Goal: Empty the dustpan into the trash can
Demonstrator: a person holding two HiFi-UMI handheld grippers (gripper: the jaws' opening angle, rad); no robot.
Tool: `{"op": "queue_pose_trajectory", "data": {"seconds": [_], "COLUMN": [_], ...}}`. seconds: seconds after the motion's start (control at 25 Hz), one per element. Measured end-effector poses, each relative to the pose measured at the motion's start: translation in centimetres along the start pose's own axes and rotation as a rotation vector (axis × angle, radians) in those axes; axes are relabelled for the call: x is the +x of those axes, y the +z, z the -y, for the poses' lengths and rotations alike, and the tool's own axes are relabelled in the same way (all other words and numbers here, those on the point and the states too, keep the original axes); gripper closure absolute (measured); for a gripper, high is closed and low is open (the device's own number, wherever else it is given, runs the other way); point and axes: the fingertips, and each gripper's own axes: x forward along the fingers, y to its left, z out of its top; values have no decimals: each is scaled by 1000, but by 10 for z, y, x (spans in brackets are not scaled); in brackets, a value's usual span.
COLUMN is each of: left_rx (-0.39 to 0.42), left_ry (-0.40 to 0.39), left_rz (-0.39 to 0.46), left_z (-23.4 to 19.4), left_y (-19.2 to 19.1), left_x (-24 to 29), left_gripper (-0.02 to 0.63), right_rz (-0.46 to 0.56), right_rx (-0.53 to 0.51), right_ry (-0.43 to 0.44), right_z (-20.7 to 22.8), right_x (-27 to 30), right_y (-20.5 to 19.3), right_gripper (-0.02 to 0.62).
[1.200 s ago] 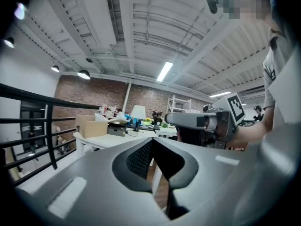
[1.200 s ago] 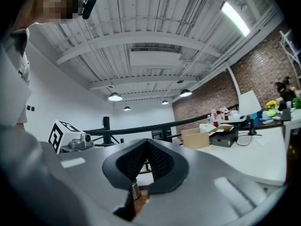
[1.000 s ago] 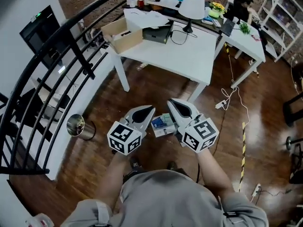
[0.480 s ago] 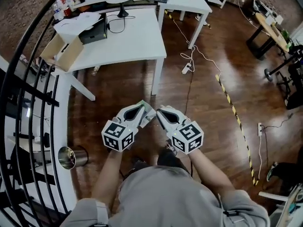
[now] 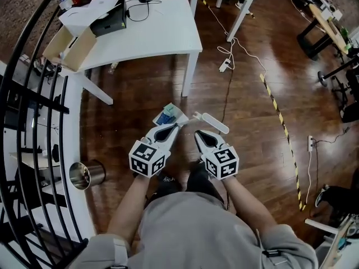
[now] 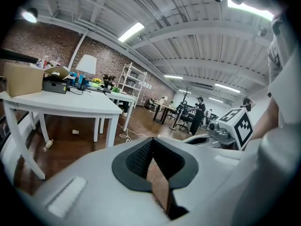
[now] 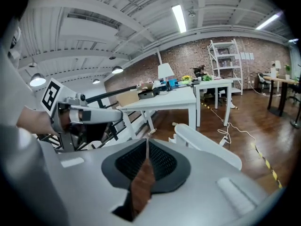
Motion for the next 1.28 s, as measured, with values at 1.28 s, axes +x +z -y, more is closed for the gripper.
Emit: {"op": "queue_pose_trajectory", "data": {"seconds": [1.28], "left_rx": [-91], "left_ry": [124], "left_rz": [-101], "left_z": [-51], "left_y": [-58], "left_x": [-42], "left_gripper": [600], "right_rz": [90], "right_rx": [129], "right_ry": [-315], "right_z": [91], "right_x": [108], "right_y": [9], "right_gripper": [394]}}
